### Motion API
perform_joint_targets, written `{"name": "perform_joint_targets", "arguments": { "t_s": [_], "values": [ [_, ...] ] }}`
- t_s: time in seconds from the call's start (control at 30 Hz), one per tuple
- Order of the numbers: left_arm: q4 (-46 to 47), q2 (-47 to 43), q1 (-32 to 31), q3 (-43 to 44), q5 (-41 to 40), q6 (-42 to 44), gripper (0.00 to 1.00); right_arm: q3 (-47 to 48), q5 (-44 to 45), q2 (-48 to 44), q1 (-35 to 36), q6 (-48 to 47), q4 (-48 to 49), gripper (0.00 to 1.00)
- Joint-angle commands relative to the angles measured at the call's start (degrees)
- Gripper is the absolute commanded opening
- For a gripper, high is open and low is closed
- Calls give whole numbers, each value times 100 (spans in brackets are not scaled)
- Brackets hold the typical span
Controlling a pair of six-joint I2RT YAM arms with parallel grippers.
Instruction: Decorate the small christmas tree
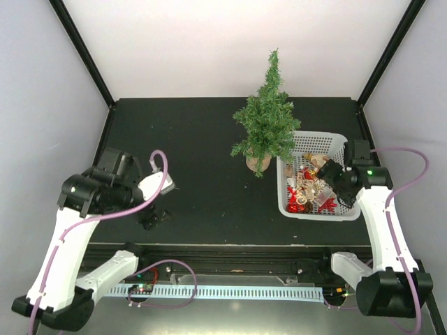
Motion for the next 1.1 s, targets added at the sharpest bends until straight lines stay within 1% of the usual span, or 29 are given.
{"name": "perform_joint_targets", "arguments": {
  "t_s": [0.0, 0.07, 0.17, 0.23, 0.3, 0.37, 0.43, 0.47, 0.5, 0.53, 0.63, 0.73, 0.8, 0.93, 0.97, 1.07],
  "values": [
    [550, 842, 23, 922, -56, -97, 99, 38, -701, -260, 400, -283, 242, 95],
    [771, 1520, 18, 1894, 56, -124, 99, -9, -1046, -409, 593, -231, 378, 95],
    [1146, 2564, -27, 3553, 855, -136, 99, 32, -1215, -611, 981, -105, 397, 95],
    [1728, 3147, -98, 4366, 1236, -327, 99, 44, -1307, -757, 1170, -66, 387, 95],
    [2403, 3665, -233, 5001, 1424, -538, 99, 36, -1421, -914, 1238, -61, 321, 95],
    [2817, 4289, -419, 5732, 1507, -546, 99, 40, -1518, -1076, 1253, -83, 202, 95],
    [2966, 4922, -621, 6666, 1575, -526, 99, 71, -1509, -1222, 1256, -85, 1, 95],
    [3077, 5196, -712, 6937, 1636, -514, 99, 90, -1482, -1297, 1261, -60, -118, 95],
    [3290, 5446, -779, 7023, 1753, -484, 99, 112, -1460, -1368, 1255, -27, -266, 95],
    [3658, 5521, -829, 6918, 1842, -550, 99, 119, -1430, -1453, 1254, 30, -356, 95],
    [5257, 5550, -910, 6197, 1913, -1153, 99, 117, -1427, -1718, 1254, 243, -573, 95],
    [6356, 5832, -925, 6013, 2205, -1687, 99, 81, -1444, -1938, 1254, 450, -743, 95],
    [6815, 6154, -950, 6185, 2215, -2064, 99, 80, -1423, -2050, 1254, 572, -847, 95],
    [7353, 6955, -978, 6954, 2451, -2835, 99, 47, -1334, -2186, 1254, 719, -1006, 95],
    [7525, 7052, -991, 6975, 2525, -2991, 99, 38, -1295, -2204, 1250, 747, -1059, 95],
    [7657, 7272, -1123, 7026, 2611, -3030, 99, 17, -1247, -2258, 1254, 796, -1167, 95]
  ]
}}
